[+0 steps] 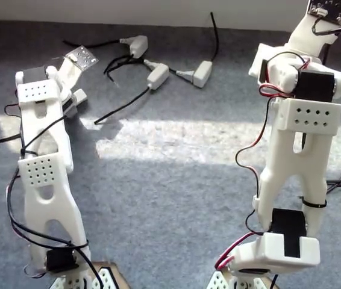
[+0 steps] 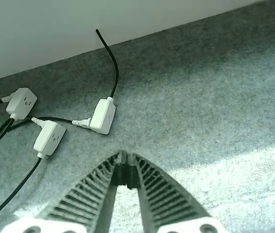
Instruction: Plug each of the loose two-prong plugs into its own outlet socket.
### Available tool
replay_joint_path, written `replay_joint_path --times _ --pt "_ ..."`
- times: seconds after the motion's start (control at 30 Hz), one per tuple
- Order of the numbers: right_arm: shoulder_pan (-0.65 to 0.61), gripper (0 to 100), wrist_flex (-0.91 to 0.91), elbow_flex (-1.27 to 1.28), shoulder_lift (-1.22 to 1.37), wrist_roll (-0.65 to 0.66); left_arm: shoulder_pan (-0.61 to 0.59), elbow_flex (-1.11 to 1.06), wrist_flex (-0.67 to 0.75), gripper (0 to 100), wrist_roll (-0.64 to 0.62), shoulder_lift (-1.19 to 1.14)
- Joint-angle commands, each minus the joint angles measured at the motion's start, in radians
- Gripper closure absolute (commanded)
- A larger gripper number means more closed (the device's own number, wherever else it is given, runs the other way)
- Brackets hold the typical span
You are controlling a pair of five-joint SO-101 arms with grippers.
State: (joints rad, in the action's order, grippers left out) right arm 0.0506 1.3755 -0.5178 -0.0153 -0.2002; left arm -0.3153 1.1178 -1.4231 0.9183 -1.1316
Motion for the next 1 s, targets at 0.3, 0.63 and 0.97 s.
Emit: replay_joint_path --times 0.3,0.63,0.97 --pt "-0.01 99.2 -0.015 -0.01 -0.054 0.009 0.162 0.143 -0.35 100 0.0 0.085" --pt "-0.002 99.2 -0.012 -0.016 -0.056 0.009 0.384 0.148 -0.356 99 -0.328 0.259" --pt "0.097 99.2 -0.019 -0.053 -0.054 0.011 0.737 -0.105 -0.344 99 -0.48 0.39"
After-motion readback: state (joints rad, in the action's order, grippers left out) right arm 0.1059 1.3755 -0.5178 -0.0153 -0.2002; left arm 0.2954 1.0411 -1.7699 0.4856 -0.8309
